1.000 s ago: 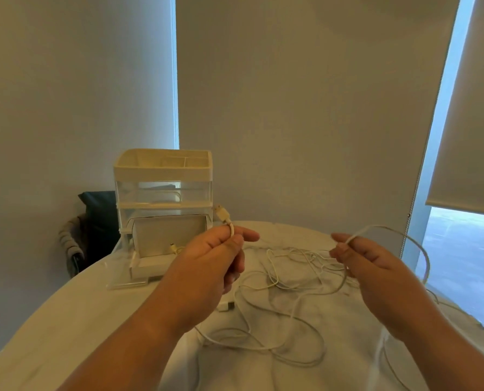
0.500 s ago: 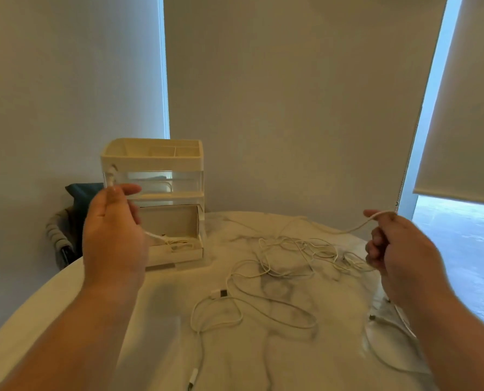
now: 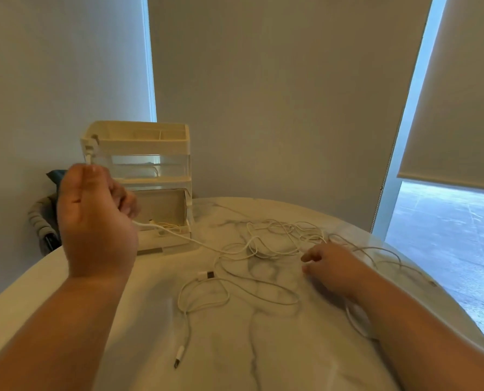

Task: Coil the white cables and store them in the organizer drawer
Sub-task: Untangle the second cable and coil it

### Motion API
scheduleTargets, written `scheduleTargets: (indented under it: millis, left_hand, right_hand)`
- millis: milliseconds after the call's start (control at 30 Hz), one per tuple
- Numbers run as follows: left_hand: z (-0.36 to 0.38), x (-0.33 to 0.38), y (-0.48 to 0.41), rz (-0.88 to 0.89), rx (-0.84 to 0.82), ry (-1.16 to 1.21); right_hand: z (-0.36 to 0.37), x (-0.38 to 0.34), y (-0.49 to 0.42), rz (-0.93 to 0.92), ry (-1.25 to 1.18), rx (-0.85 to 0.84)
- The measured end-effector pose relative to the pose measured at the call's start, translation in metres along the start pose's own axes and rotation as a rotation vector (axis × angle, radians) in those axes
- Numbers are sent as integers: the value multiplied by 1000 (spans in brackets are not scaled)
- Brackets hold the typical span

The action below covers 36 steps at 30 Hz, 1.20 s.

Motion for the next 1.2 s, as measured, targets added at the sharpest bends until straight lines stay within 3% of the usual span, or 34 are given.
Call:
scheduleTargets:
  millis: [167,267,300,367,433,500,567,700,767,900,1033,1100,1200]
  left_hand:
    - [-13,-11,-10,-206,105,266]
    - [-6,-7,2,-364,60,420]
    - [0,-3,9,-397,30,435]
    - [17,2,26,-459,-47,490]
    - [35,3,42,-522,-117,546]
    - [45,-2,50,-556,-159,525]
    - [44,-4,48,-523,-179,335]
    - [24,4,26,-187,-324,-727]
    - [20,-7,22,-207,-357,-908]
    - [32,-9,38,-140,-383,-968]
    - [32,-5,35,-30,-385,-885]
    - [36,-5,36,-47,-491,-818]
    - [48,-12,49,-185,-650,-719]
  right_hand:
    - [-7,12,-12,1,-39,112]
    - [-27,-25,10,-300,-321,376]
    - [-30,-48,29,-422,-413,388]
    - [-18,-93,67,-593,-501,201]
    - [13,-119,92,-641,-343,-7]
    - [30,-127,92,-711,-204,6]
    - [23,-117,75,-635,-262,77]
    - [-22,-85,56,-577,-410,290]
    - [-35,-75,53,-602,-400,363]
    - [-42,-75,52,-660,-362,523]
    - [-45,-72,51,-609,-399,527]
    - [-43,-68,49,-460,-329,452]
    - [-25,-61,47,-87,45,247]
Point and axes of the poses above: each hand's wrist, its own y-axis away from the middle knuckle, its own z-axis out of the palm, x = y × z, the point moved 6 cm from there along -y, towards the middle knuckle, and after that the axes turned 15 degrees about -y, right-handed, at the moved point
